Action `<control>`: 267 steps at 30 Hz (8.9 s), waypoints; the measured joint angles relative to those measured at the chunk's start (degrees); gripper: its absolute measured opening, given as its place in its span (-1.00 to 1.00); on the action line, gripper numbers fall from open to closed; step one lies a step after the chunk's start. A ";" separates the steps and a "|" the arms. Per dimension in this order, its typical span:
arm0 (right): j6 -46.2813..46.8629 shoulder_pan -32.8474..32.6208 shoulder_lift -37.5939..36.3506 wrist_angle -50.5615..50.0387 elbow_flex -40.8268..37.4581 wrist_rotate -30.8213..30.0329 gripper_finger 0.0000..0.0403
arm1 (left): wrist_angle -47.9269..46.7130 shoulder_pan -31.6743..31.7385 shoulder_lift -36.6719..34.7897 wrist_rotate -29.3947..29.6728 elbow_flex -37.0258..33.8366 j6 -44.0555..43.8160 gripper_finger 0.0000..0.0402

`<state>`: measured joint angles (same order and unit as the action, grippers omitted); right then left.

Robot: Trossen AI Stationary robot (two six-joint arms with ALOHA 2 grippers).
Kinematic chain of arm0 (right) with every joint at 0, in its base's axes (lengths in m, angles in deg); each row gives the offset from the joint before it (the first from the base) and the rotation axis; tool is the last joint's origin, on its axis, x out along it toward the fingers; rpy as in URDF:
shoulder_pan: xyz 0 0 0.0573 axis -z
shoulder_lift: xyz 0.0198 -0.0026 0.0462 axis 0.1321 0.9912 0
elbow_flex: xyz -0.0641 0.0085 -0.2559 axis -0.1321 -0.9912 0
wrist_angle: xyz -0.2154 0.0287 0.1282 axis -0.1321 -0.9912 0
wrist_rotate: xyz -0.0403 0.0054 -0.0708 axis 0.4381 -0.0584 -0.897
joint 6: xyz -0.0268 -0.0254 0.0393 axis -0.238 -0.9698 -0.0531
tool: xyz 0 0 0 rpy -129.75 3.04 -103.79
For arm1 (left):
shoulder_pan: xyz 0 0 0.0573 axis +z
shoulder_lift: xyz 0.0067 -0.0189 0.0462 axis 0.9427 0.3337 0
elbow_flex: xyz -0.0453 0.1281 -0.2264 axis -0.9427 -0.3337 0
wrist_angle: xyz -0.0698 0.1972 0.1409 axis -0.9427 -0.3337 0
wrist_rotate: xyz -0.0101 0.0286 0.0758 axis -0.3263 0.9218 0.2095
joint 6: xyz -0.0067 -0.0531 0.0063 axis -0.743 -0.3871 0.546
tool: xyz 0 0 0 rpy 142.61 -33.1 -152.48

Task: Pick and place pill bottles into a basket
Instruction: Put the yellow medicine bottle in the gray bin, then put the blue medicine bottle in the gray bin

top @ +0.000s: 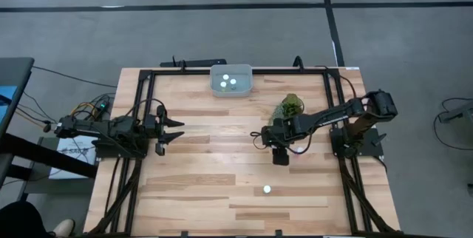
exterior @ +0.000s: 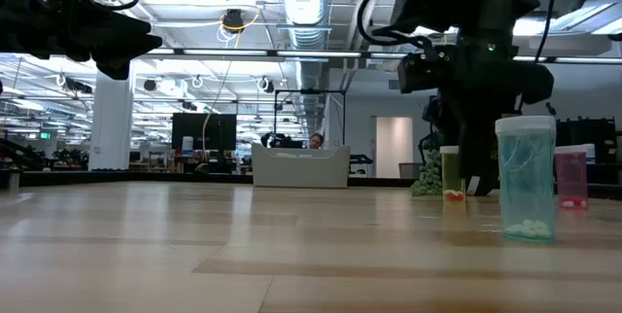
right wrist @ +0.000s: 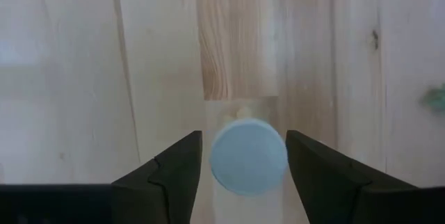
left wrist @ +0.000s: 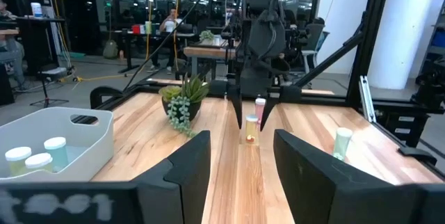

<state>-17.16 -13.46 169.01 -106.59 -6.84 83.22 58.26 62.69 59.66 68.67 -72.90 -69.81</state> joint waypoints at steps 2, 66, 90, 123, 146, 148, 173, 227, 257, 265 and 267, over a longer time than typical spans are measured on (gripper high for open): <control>0.00 0.00 -0.03 0.71 0.07 0.00 -0.06 | 0.00 0.01 -0.01 0.00 0.00 0.46 -0.27; -25.26 41.29 34.96 -19.62 68.69 11.83 -0.41 | -0.01 0.01 -0.01 -0.24 0.01 0.52 -0.27; -19.43 42.91 39.34 -22.57 72.39 10.06 -0.41 | -0.02 0.01 0.00 -0.26 0.00 0.27 -0.27; -19.44 42.05 43.81 -20.79 72.24 10.17 -0.41 | -0.02 0.00 -0.01 -0.24 0.00 0.42 -0.27; -18.58 43.50 43.95 -21.90 72.30 9.86 -0.15 | -0.02 0.00 -0.01 -0.24 0.00 0.42 -0.27; -18.58 43.47 43.95 -21.86 72.30 9.88 -0.10 | -0.02 0.02 -0.01 -0.24 0.02 0.13 -0.27; -19.65 40.63 35.58 -22.34 72.35 10.56 -0.13 | -0.02 0.00 0.00 -0.24 0.00 0.18 -0.27; 23.88 -16.97 14.22 -31.83 44.12 2.97 -0.12 | -0.02 0.01 -0.01 -0.24 0.00 -0.02 -0.27; 35.57 -24.87 15.01 -13.17 29.00 -1.65 -0.12 | 0.00 0.02 -0.01 -0.24 0.00 0.15 -0.27; 34.21 -24.76 18.36 -10.07 28.88 1.45 -0.12 | -0.01 0.00 0.18 -0.22 0.00 0.43 -0.27; 33.47 -24.76 19.01 -10.18 28.82 1.74 -0.12 | 0.00 0.00 0.16 -0.24 0.02 -0.04 -0.27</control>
<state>16.31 -38.22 188.01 -116.78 21.98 84.96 58.25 62.70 59.82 68.43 -72.88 -69.85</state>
